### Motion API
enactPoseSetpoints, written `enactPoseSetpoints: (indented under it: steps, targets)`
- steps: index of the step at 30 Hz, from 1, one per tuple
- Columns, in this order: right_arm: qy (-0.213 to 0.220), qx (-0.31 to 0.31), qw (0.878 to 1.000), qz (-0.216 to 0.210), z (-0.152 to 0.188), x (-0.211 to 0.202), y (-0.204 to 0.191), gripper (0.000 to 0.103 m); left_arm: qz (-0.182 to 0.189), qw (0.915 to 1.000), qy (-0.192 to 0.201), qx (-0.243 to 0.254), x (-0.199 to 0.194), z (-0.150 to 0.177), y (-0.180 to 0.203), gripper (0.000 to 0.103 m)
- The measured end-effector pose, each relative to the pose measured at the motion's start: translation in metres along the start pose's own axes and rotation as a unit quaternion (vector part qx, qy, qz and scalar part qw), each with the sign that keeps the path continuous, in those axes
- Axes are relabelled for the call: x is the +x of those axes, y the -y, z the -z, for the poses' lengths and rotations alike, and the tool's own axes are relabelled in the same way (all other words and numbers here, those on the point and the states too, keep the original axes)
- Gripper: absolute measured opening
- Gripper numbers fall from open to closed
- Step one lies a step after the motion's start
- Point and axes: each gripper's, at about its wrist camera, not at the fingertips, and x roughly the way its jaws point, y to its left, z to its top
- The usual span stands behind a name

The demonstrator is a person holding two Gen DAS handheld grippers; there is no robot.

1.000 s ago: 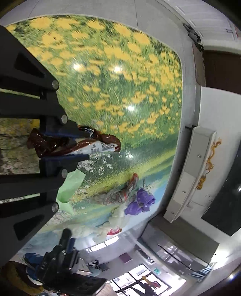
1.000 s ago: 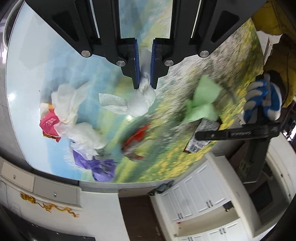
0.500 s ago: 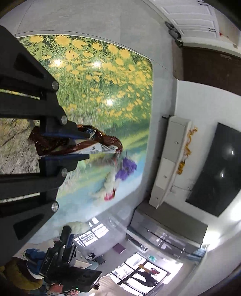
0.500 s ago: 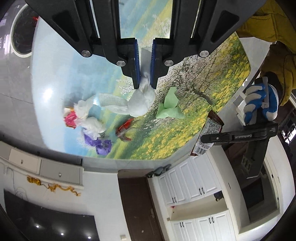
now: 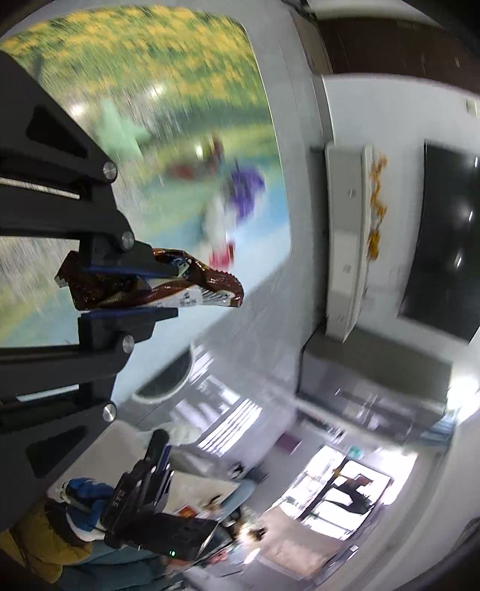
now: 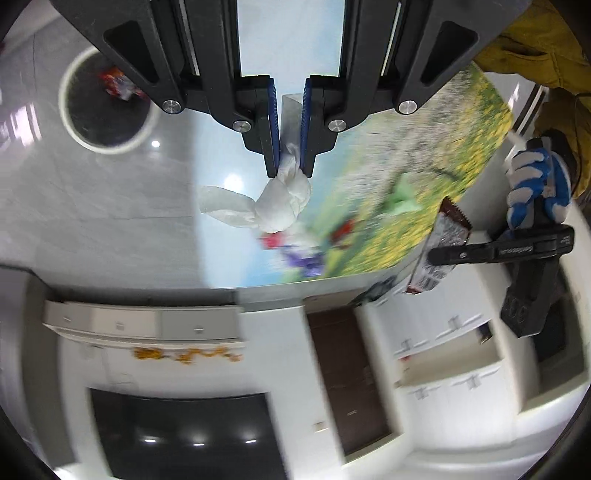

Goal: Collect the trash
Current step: 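Carry both bags over the bin and open both tools to drop them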

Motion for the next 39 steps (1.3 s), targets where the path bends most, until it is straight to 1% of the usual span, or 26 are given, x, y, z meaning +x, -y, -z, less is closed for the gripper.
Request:
enactPoseSetpoints:
  steps: [3,6,9,13,15,17,20,23,24,25,26,27,28,31,35,39]
  targets:
    - [0.0,0.03,0.999,0.041,0.008,-0.003,0.044,0.01,0.023,0.999,-0.026,0.028,0.042,-0.021,0.039,0.013]
    - [-0.013,0.07,0.994,0.081,0.021,0.005,0.1,0.011,0.039,0.9966,-0.053,0.05,0.09,-0.039,0.074,0.013]
    - [-0.03,0.106,0.989,0.101,0.035,0.021,0.146,0.011,0.056,0.9922,-0.089,0.066,0.151,-0.054,0.109,0.013]
    - [-0.052,0.143,0.982,0.112,0.049,0.047,0.196,0.011,0.07,0.9863,-0.124,0.084,0.219,-0.063,0.146,0.013]
    - [-0.063,0.16,0.978,0.116,0.054,0.06,0.219,0.011,0.076,0.9837,-0.138,0.086,0.245,-0.063,0.157,0.013]
    - [-0.071,0.172,0.975,0.119,0.059,0.07,0.235,0.013,0.078,0.9812,-0.153,0.088,0.274,-0.063,0.167,0.016]
    - [-0.085,0.188,0.971,0.123,0.066,0.085,0.257,0.015,0.082,0.9786,-0.168,0.084,0.309,-0.062,0.178,0.016]
    - [-0.098,0.199,0.966,0.131,0.075,0.097,0.273,0.019,0.092,0.9758,-0.184,0.074,0.339,-0.057,0.184,0.017]
    - [-0.103,0.203,0.965,0.134,0.078,0.1,0.278,0.025,0.097,0.9744,-0.191,0.069,0.349,-0.056,0.186,0.017]
    - [-0.106,0.206,0.963,0.137,0.078,0.103,0.281,0.03,0.099,0.9737,-0.194,0.067,0.356,-0.055,0.186,0.018]
    - [-0.109,0.21,0.961,0.141,0.081,0.105,0.284,0.04,0.1,0.973,-0.198,0.063,0.363,-0.053,0.187,0.024]
    - [-0.113,0.212,0.96,0.146,0.083,0.107,0.287,0.044,0.1,0.9726,-0.201,0.061,0.368,-0.051,0.189,0.033]
    - [-0.115,0.214,0.958,0.15,0.085,0.108,0.289,0.044,0.1,0.9724,-0.202,0.058,0.372,-0.049,0.189,0.037]
    - [-0.115,0.221,0.956,0.155,0.089,0.104,0.29,0.044,0.102,0.9726,-0.2,0.06,0.369,-0.046,0.192,0.037]
    - [-0.102,0.218,0.957,0.161,0.086,0.088,0.283,0.044,0.095,0.9777,-0.169,0.08,0.34,-0.046,0.197,0.037]
    - [-0.071,0.208,0.961,0.168,0.077,0.062,0.267,0.044,0.076,0.9813,-0.137,0.111,0.308,-0.041,0.209,0.037]
